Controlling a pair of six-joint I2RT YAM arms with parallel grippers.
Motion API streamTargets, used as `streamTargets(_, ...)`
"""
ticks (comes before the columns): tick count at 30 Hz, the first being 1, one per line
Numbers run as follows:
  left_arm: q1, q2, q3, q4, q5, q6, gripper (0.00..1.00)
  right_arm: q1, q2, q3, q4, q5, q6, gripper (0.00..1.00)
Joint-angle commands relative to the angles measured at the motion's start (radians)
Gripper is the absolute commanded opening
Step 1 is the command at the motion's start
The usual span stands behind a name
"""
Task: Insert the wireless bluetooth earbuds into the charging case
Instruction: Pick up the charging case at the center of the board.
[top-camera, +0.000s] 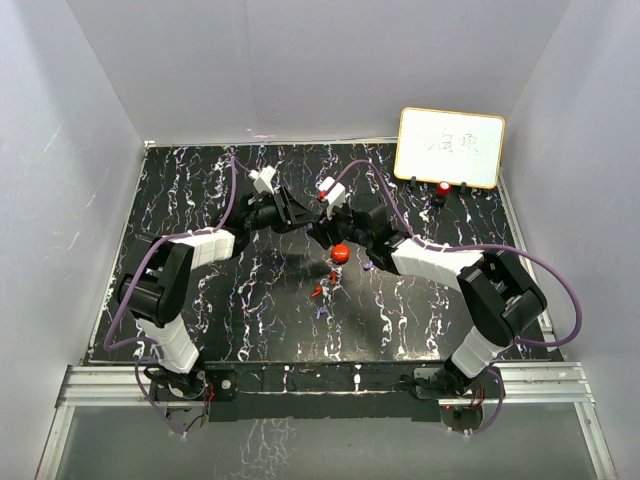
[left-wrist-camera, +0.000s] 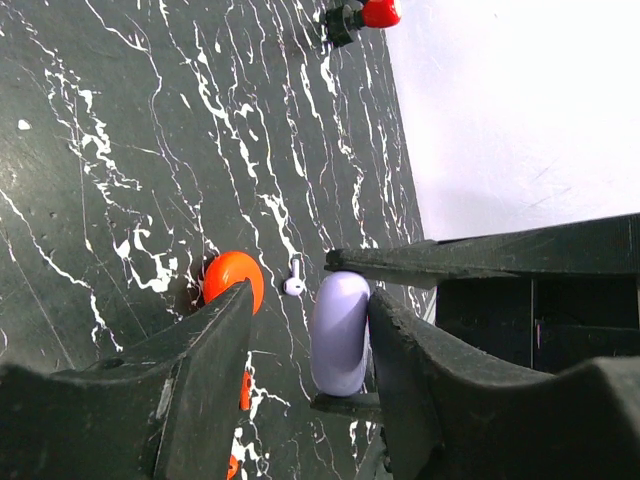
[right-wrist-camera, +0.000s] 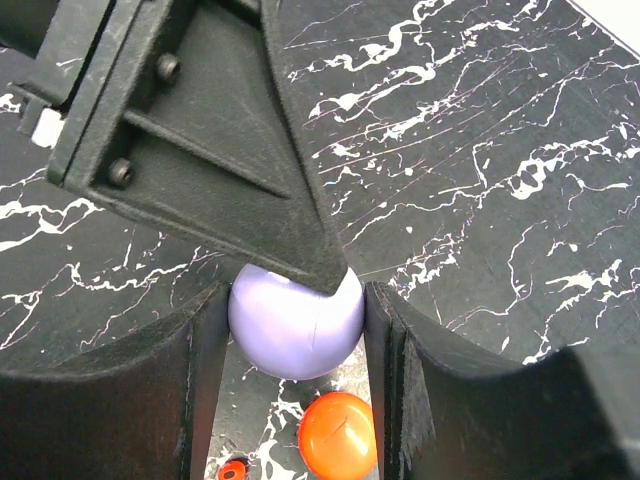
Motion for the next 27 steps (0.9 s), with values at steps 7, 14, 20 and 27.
streamTargets(7,-0.006,-0.078,-0.049,0.091,0.054,-0.026,0.45,-0.001,-0.041,0.012,0.075,0.004,-0.001,0.23)
streamTargets(14,-0.007,-0.077,-0.062,0.165,0.075,-0.054,0.27,0.0,-0.038,0.015,0.074,-0.004,0.001,0.23)
streamTargets(20,-0.011,-0.07,-0.081,0.248,0.102,-0.095,0.13,0.0,-0.027,0.024,0.071,-0.01,0.007,0.23)
streamTargets(27,-0.011,-0.065,-0.087,0.272,0.102,-0.102,0.0,-0.002,-0.024,0.037,0.06,-0.013,0.033,0.6)
